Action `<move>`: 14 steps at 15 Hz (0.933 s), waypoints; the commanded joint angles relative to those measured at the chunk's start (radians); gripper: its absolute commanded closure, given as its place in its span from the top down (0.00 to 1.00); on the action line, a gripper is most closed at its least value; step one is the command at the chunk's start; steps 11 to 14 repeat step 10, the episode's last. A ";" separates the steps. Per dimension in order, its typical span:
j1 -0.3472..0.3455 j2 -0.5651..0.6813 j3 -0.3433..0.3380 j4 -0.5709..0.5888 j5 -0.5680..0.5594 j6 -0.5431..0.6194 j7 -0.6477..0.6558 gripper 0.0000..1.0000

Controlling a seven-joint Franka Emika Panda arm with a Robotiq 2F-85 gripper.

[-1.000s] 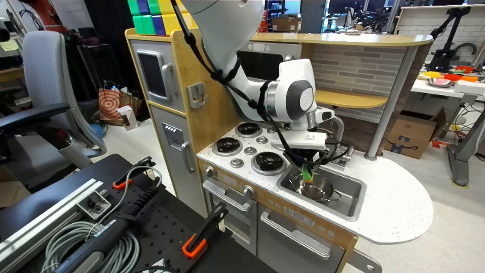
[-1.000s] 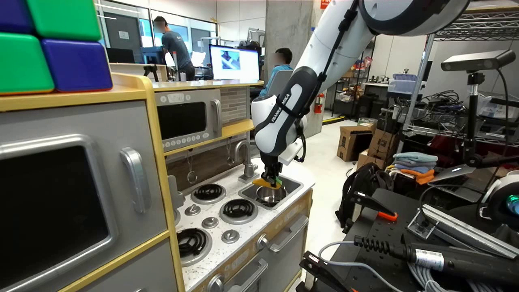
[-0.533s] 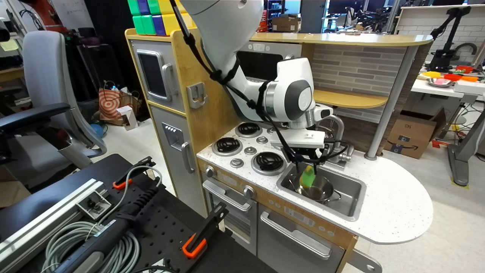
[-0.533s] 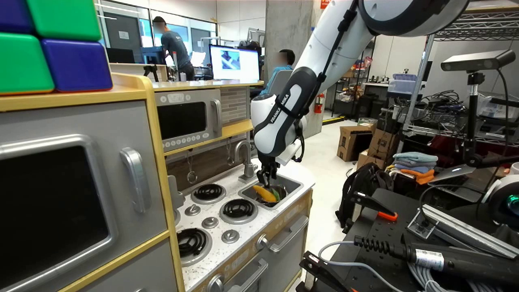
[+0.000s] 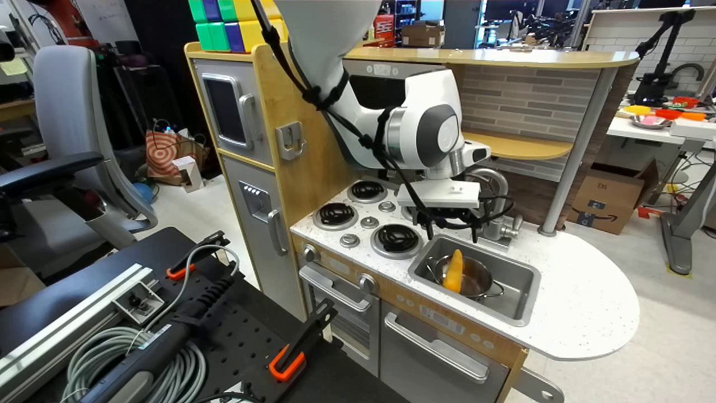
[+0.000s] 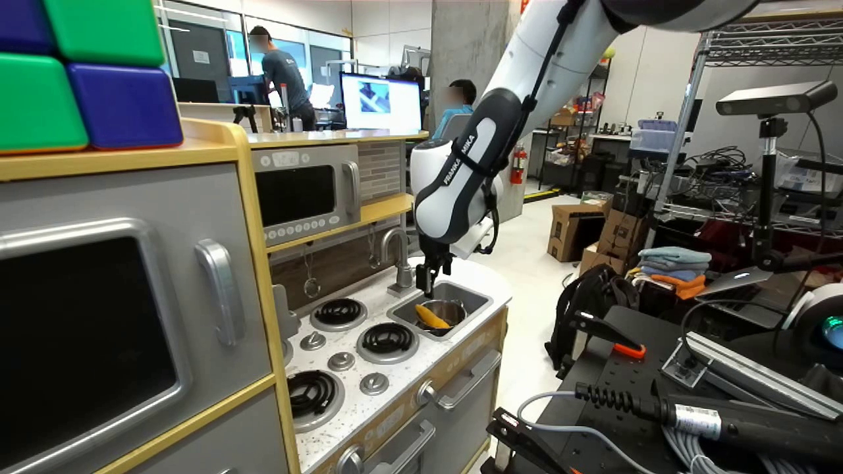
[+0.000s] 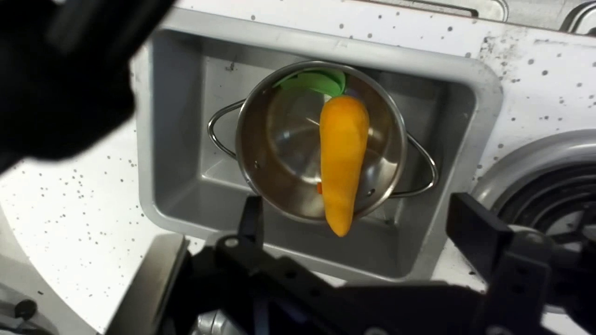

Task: Pick up the plush toy from the stove and put it in the silver pot in the sink.

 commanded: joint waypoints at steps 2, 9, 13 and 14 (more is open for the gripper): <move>-0.015 -0.250 0.019 -0.285 -0.012 0.068 -0.087 1.00; -0.016 -0.361 0.024 -0.389 0.008 0.027 -0.080 1.00; -0.016 -0.383 0.027 -0.414 0.009 0.026 -0.080 1.00; -0.016 -0.383 0.027 -0.414 0.009 0.026 -0.080 1.00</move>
